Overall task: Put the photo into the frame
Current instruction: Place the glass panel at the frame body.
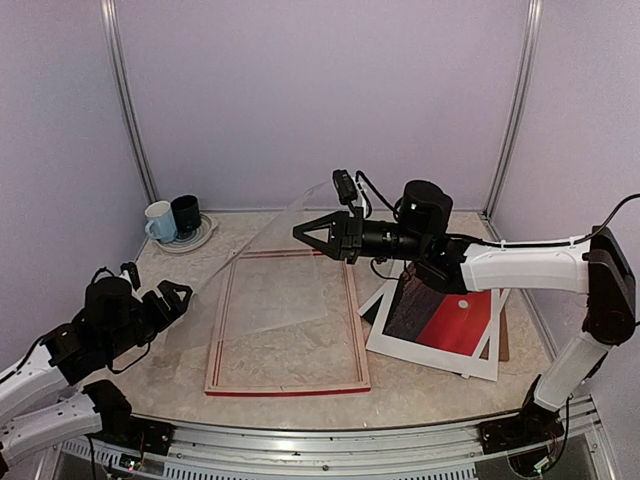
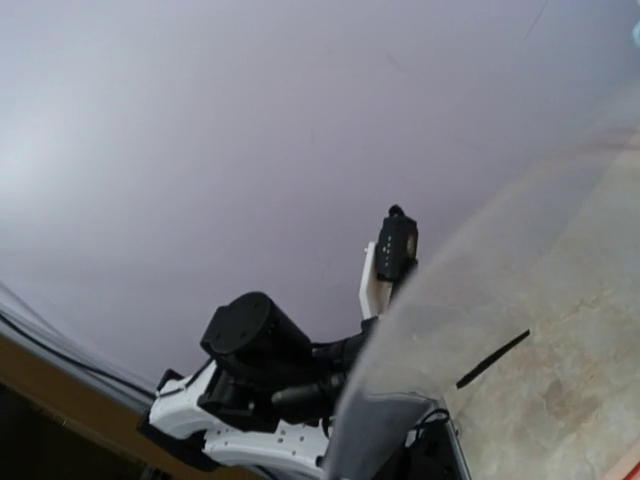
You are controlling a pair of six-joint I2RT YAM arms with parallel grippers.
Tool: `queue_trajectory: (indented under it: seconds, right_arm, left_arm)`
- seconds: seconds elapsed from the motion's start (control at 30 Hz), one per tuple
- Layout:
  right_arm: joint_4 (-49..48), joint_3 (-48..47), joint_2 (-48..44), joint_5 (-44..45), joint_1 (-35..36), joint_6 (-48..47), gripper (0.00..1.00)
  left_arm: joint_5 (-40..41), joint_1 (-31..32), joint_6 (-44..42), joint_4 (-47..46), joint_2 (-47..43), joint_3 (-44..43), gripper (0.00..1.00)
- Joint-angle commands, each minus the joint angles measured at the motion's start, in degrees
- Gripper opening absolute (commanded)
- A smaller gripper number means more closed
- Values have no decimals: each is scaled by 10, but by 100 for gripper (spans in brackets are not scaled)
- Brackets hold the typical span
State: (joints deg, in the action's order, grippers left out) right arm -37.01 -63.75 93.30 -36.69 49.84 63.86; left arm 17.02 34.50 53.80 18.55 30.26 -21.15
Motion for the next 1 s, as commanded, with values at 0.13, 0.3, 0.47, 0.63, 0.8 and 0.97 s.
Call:
queue_trajectory:
  seconds: [0.13,0.3,0.47,0.63,0.8,0.97]
  right_arm:
    - [7,12,15,4,8,-71,0]
    - [-14,103,78,16,-20,-70,0]
    - [-100,174,134,22,-44,-22,0]
    - [-71,175,141,37,-44,-28,0]
    - [-33,177,131,80,-44,-43,0]
    - [-29,170,143,95,-44,-40,0]
  left_arm:
    - [34,3,9,31,-36,0,99]
    - [37,2,8,42,-42,-1,99]
    - [27,3,15,37,-41,8,99]
    - [28,3,12,40,-45,7,99]
    - [23,3,16,36,-47,12,99]
    - [15,3,19,32,-47,18,99]
